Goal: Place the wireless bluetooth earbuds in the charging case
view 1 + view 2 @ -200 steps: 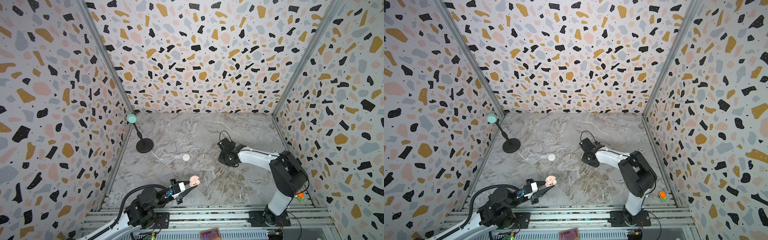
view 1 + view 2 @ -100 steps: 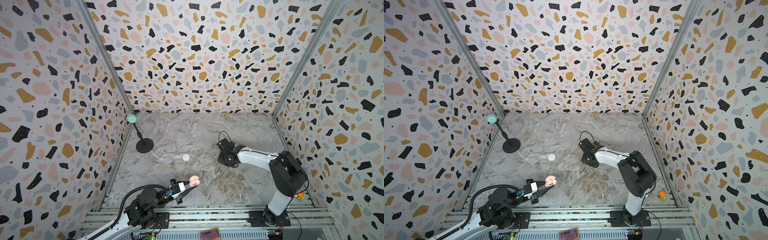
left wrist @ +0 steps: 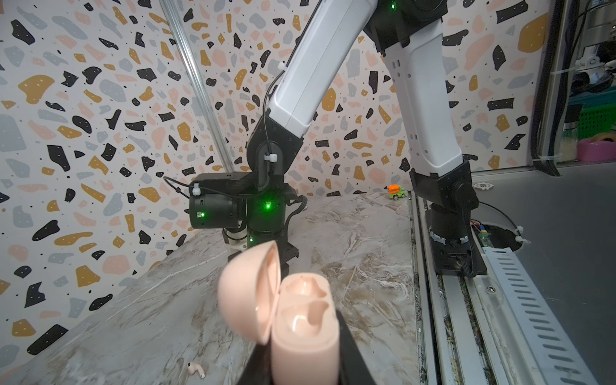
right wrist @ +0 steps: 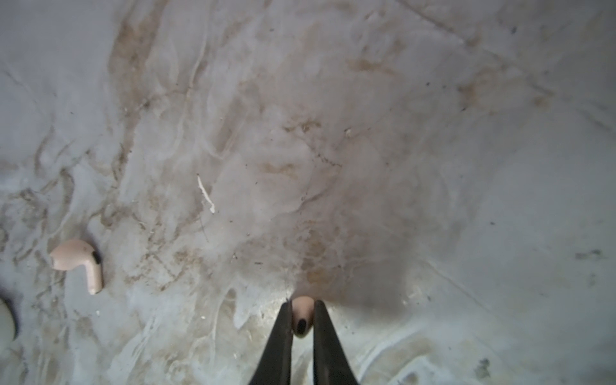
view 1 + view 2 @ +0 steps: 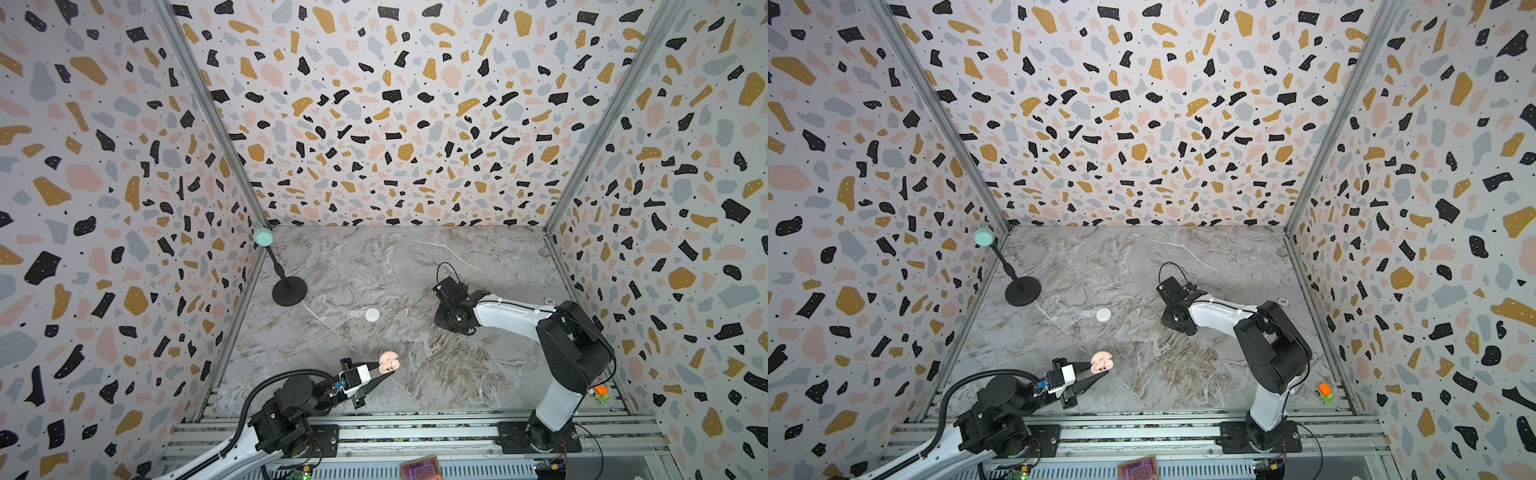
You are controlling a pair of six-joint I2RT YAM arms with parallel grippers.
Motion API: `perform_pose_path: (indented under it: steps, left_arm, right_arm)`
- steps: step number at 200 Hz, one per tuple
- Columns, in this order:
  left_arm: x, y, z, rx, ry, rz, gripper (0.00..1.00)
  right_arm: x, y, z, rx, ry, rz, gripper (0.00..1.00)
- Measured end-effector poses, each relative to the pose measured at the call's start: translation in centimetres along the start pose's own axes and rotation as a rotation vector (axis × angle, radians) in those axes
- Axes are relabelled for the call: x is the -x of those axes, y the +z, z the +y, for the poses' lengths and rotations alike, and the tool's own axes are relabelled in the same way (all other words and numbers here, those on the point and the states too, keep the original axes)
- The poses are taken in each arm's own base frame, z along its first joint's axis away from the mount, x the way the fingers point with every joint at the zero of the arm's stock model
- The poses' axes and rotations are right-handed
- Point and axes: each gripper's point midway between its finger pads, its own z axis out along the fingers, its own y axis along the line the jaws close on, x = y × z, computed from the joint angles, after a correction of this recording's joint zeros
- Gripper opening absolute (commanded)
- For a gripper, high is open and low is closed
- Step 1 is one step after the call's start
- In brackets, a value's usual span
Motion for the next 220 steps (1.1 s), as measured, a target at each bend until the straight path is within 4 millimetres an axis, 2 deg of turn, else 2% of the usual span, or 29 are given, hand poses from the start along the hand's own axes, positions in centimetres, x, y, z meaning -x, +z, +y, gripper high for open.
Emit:
perform_pose_path:
  steps: [24, 81, 123, 154, 178, 220]
  left_arm:
    - [0.0, 0.0, 0.0, 0.000, 0.000, 0.000, 0.00]
    - [0.0, 0.0, 0.0, 0.000, 0.000, 0.000, 0.00]
    - [0.0, 0.0, 0.0, 0.000, 0.001, 0.000, 0.00]
    - [0.0, 0.0, 0.0, 0.000, 0.002, 0.000, 0.00]
    - [0.0, 0.0, 0.0, 0.000, 0.003, 0.000, 0.00]
    - [0.1, 0.0, 0.0, 0.001, 0.004, -0.002, 0.00]
  right_arm:
    - [0.5, -0.2, 1.1, 0.038, -0.012, -0.019, 0.08]
    - [-0.8, 0.1, 1.8, 0.072, -0.057, 0.015, 0.09]
    - [-0.9, 0.0, 2.4, 0.094, -0.076, 0.008, 0.23]
    - [-0.3, -1.1, 3.1, 0.122, -0.085, -0.029, 0.35]
    - [0.1, -1.6, 3.4, 0.130, -0.089, -0.045, 0.37]
    - [-0.1, -0.8, 3.5, 0.111, -0.083, -0.030, 0.39]
